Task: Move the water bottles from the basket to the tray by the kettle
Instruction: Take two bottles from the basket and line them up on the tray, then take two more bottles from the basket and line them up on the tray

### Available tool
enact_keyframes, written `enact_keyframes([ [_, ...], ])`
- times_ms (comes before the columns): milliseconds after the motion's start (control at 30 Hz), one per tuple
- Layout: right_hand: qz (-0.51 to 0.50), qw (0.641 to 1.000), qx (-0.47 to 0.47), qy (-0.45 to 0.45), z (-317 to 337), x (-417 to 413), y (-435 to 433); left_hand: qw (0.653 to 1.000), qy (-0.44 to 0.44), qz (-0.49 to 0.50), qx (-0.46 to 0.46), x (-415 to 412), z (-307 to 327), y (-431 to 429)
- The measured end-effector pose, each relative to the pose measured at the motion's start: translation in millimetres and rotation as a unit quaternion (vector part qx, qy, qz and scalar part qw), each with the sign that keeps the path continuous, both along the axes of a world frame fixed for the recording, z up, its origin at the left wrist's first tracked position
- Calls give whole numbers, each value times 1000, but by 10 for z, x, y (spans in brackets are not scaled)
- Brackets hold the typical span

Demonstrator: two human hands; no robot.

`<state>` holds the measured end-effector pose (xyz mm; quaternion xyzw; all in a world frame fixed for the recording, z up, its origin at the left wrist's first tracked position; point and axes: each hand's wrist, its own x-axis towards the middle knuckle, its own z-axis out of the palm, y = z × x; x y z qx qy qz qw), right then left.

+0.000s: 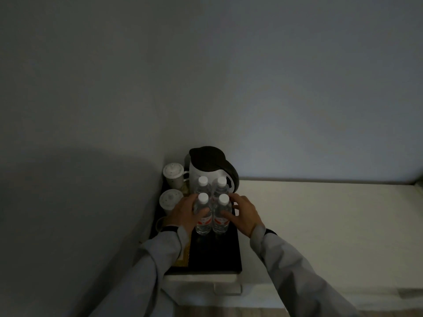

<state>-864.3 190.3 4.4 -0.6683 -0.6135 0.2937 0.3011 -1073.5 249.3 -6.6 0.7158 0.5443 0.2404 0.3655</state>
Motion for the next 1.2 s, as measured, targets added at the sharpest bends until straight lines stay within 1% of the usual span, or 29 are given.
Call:
enact_keyframes([
  [133,-20,1000,6,-13,171,27,-95,1000,-4,-2,17,-1,199,-44],
  [200,-34,999,16,-34,307,77,-166,999,-5,-3,47,24,384,-76],
  [267,-42,996,42,-59,483,162,-257,994,-13,-16,109,54,611,-123],
  [367,-64,989,87,-102,831,356,-433,975,-7,-57,216,165,1006,-185],
  [433,-81,981,113,-136,1101,520,-572,967,15,-83,241,316,1318,-227],
  [500,-97,971,144,-161,1372,724,-732,952,58,-113,280,518,1605,-282],
  [633,-129,951,194,-201,1853,1206,-1106,917,106,-164,347,960,2043,-449],
  [833,-178,922,233,-251,2301,2152,-1877,877,119,-165,436,1829,2490,-931],
  [1033,-218,908,247,-257,2549,3206,-2671,860,106,-162,473,2884,2702,-1527],
  [1200,-252,904,238,-249,2636,3987,-3134,862,75,-181,467,3787,2784,-1885],
])
